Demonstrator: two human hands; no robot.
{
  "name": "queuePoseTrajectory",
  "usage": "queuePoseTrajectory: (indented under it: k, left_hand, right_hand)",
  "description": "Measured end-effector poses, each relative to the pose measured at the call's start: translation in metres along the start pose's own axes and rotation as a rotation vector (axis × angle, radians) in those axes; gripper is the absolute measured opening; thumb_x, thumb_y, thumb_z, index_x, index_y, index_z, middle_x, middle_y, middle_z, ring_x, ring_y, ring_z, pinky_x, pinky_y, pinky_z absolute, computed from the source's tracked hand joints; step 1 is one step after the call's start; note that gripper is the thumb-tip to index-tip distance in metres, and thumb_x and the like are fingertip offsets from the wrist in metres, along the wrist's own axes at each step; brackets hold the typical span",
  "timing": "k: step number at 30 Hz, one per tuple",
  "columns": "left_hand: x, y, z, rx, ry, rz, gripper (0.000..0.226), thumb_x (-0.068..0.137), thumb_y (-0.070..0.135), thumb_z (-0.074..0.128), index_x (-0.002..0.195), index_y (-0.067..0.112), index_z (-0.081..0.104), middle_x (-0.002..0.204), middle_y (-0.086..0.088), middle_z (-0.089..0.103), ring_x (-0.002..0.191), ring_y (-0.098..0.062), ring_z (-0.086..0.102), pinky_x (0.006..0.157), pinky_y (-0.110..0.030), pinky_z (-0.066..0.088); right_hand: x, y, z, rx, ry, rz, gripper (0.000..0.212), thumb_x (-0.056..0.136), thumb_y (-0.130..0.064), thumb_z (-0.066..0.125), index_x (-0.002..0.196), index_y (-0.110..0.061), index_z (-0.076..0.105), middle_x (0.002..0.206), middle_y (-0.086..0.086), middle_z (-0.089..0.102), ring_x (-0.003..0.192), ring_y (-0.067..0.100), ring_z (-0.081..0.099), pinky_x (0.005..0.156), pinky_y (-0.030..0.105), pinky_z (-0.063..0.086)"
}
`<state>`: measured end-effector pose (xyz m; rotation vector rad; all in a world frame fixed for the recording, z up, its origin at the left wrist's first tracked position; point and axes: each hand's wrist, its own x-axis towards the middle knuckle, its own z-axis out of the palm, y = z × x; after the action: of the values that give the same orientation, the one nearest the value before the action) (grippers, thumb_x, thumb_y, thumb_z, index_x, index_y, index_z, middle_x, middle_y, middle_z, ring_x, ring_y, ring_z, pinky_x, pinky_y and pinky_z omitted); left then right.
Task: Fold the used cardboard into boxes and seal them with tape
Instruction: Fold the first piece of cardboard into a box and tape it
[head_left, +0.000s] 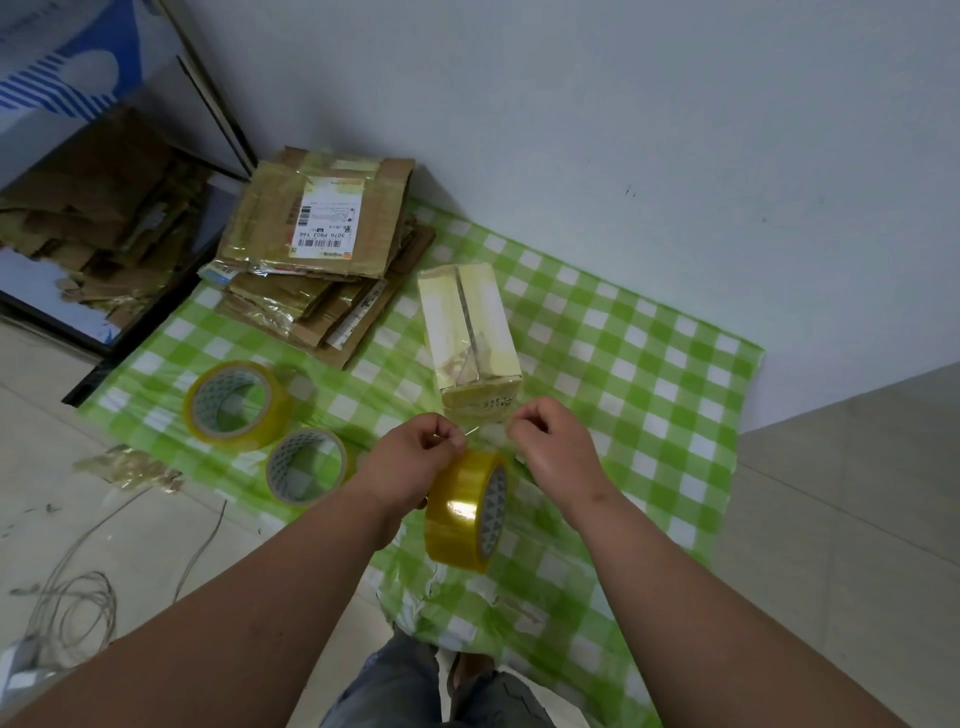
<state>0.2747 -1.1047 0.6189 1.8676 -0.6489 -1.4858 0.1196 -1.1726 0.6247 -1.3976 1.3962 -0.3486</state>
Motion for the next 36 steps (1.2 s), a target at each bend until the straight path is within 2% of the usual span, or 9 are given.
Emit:
queuePoseTrajectory:
  k: [4,9,12,16,18,21,23,32,36]
  left_hand:
    - [-0.008,0.009,0.000,-0.074,0.032,0.061,0.014,0.097,0.026,0.061,0.086,0.018,0.063,0.072,0.002,0.055,0.053,-0.009,0.043,0.048,-0.023,0.034]
    - [-0.018,0.016,0.002,-0.155,0.154,0.099,0.014,0.099,0.022,0.058,0.086,0.017,0.061,0.071,0.001,0.055,0.050,-0.007,0.044,0.044,-0.021,0.036]
    - [-0.022,0.024,0.004,-0.237,0.232,0.096,0.013,0.100,0.021,0.056,0.089,0.016,0.060,0.075,-0.003,0.057,0.057,-0.013,0.047,0.045,-0.024,0.041]
    - [-0.026,0.037,0.007,-0.166,0.306,0.162,0.014,0.097,0.021,0.060,0.084,0.016,0.061,0.081,0.000,0.060,0.072,-0.016,0.051,0.063,-0.029,0.044]
    - [-0.028,0.042,0.006,-0.184,0.330,0.155,0.016,0.095,0.021,0.063,0.081,0.014,0.061,0.081,0.001,0.060,0.075,-0.014,0.051,0.065,-0.029,0.040]
    - [-0.030,0.041,0.003,-0.325,0.314,0.092,0.016,0.095,0.019,0.063,0.079,0.018,0.062,0.090,-0.001,0.067,0.087,-0.017,0.056,0.074,-0.030,0.044]
    - [-0.032,0.041,0.005,-0.373,0.307,0.095,0.017,0.095,0.019,0.063,0.078,0.020,0.061,0.088,0.002,0.071,0.089,-0.016,0.059,0.076,-0.031,0.043]
    - [-0.044,0.054,0.011,-0.739,0.313,0.177,0.026,0.098,0.006,0.054,0.075,0.017,0.056,0.070,-0.003,0.067,0.065,-0.010,0.057,0.064,-0.022,0.040]
    - [-0.047,0.055,0.006,-0.731,0.292,0.174,0.024,0.096,0.006,0.058,0.074,0.016,0.059,0.071,-0.003,0.068,0.060,-0.007,0.059,0.063,-0.022,0.040]
  right_hand:
    - [-0.011,-0.004,0.001,0.332,-0.122,0.166,0.036,0.088,-0.050,0.062,0.096,-0.015,0.057,0.095,0.000,0.059,0.086,0.016,0.057,0.074,0.029,0.042]
    - [-0.024,-0.001,0.008,0.304,-0.176,0.037,0.065,0.052,-0.063,0.075,0.092,-0.017,0.051,0.096,0.001,0.057,0.085,0.012,0.056,0.073,0.025,0.044]
    - [-0.032,-0.003,0.013,0.193,-0.373,-0.007,0.053,0.069,-0.045,0.081,0.110,-0.017,0.064,0.108,0.003,0.070,0.094,0.016,0.067,0.085,0.035,0.056]
    - [-0.038,-0.002,0.007,0.041,-0.428,-0.025,0.028,0.088,-0.036,0.071,0.114,-0.029,0.064,0.113,-0.004,0.070,0.104,0.014,0.066,0.099,0.040,0.051]
    - [-0.040,-0.006,-0.003,0.055,-0.431,-0.060,0.029,0.083,-0.041,0.072,0.109,-0.032,0.063,0.109,-0.006,0.071,0.101,0.013,0.067,0.096,0.040,0.053]
    - [-0.041,-0.012,-0.023,0.019,-0.413,-0.149,0.010,0.089,-0.032,0.072,0.089,-0.029,0.063,0.084,-0.012,0.068,0.077,-0.003,0.064,0.072,0.017,0.051]
    - [-0.041,-0.016,-0.033,-0.047,-0.391,-0.210,0.016,0.089,-0.030,0.071,0.080,-0.027,0.058,0.072,-0.014,0.060,0.062,-0.008,0.057,0.059,0.009,0.042]
    - [-0.040,-0.023,-0.055,-0.357,-0.245,-0.279,0.037,0.088,-0.052,0.065,0.063,-0.031,0.049,0.061,-0.010,0.050,0.058,0.006,0.049,0.059,0.026,0.038]
    - [-0.044,-0.021,-0.062,-0.263,-0.183,-0.248,0.046,0.086,-0.053,0.066,0.060,-0.021,0.046,0.058,-0.007,0.044,0.053,0.007,0.044,0.056,0.027,0.036]
